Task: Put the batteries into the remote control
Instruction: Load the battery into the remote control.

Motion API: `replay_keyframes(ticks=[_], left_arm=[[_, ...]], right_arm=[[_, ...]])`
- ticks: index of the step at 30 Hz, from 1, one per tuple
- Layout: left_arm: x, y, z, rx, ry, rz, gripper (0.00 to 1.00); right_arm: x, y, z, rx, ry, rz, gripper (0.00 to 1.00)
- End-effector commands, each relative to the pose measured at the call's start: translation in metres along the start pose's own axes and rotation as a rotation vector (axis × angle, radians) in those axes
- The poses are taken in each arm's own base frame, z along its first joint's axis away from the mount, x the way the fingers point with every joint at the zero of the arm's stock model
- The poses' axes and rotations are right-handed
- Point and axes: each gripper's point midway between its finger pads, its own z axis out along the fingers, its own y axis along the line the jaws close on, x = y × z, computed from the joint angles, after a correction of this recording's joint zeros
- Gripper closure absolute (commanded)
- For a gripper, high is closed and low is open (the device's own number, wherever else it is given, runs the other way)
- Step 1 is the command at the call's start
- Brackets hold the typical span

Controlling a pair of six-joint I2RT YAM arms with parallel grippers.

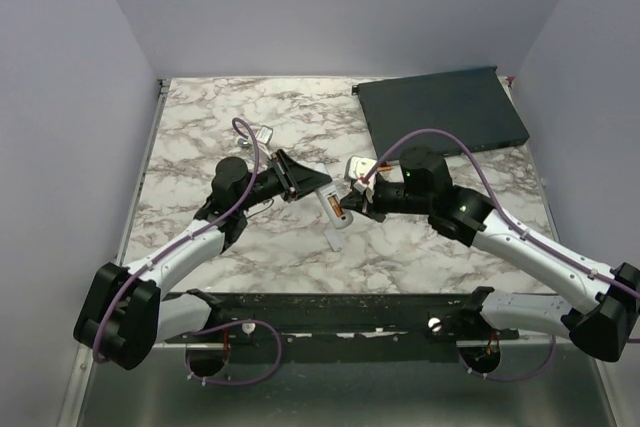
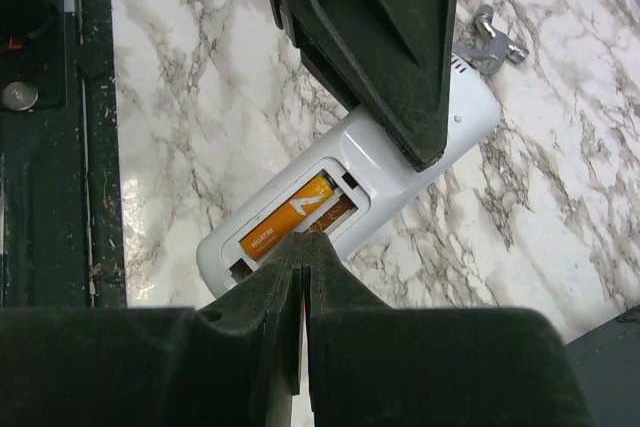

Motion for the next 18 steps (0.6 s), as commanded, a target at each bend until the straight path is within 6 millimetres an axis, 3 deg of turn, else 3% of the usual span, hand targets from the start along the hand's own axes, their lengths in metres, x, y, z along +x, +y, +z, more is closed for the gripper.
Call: replay_keyframes(ticks=[1, 8, 12, 14, 18], left_arm=[[-0.001, -0.023, -0.002, 0.036, 0.01, 0.077, 1.0], [-0.001, -0.02, -0.001, 0.029, 0.014, 0.072, 1.0], [0.0, -0.018, -0.002, 0.023, 0.011, 0.075, 1.0], [0.0, -0.017, -0.002, 0.02, 0.013, 0.079, 1.0], [0.001, -0.017, -0.003, 0.025, 0.015, 0.095, 1.0]], right_arm=[[-0.008, -0.007, -0.003, 0.015, 0.019, -0.01, 0.9], [-0.015, -0.006, -0.009, 0.024, -0.01, -0.008, 0.89], [-0.03, -0.025, -0.021, 0.174, -0.101, 0.037, 0.83], [-0.04, -0.038, -0.032, 0.289, -0.193, 0.097, 0.71], [-0.038, -0.059, -0.046, 0.473, -0.297, 0.295, 0.33]])
